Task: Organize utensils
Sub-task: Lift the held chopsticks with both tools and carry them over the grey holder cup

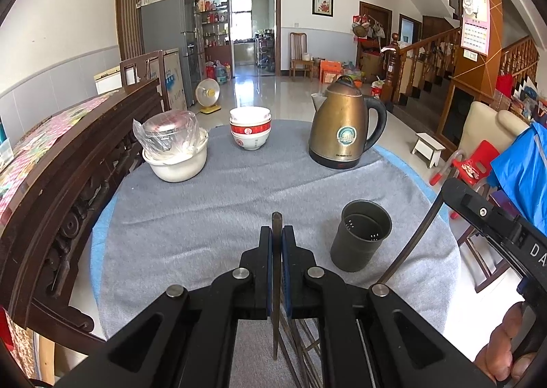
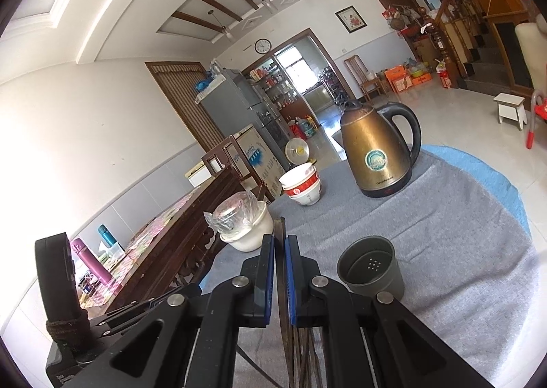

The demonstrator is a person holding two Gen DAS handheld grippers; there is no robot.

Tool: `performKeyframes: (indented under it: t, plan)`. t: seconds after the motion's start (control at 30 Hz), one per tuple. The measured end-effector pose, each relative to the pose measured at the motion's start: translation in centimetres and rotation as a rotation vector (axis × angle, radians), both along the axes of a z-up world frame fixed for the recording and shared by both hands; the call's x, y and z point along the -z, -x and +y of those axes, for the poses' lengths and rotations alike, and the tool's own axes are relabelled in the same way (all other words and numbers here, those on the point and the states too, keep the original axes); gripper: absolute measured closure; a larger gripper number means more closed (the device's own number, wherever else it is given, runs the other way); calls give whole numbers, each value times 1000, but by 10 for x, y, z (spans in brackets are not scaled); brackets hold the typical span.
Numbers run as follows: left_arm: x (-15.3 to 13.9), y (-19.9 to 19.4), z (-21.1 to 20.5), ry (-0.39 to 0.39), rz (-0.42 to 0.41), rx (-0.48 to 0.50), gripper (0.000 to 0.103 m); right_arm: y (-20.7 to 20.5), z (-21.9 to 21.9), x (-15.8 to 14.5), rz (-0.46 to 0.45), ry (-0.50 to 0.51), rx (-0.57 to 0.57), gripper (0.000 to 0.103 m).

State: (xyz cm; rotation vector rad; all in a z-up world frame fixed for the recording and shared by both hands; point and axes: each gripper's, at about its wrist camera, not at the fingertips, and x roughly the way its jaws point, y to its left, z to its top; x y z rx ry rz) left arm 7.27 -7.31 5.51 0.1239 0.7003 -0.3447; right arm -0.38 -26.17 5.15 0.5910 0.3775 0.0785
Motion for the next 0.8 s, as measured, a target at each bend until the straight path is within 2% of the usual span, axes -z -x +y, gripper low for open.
performKeyframes:
  t: [0.4, 0.8]
  plan:
    - [-15, -3, -7, 6, -10, 22, 97, 0, -15, -17, -39, 11, 22, 96]
    - [-66, -31, -22, 101, -40, 112, 97, -17, -54, -53, -102, 29, 105, 96]
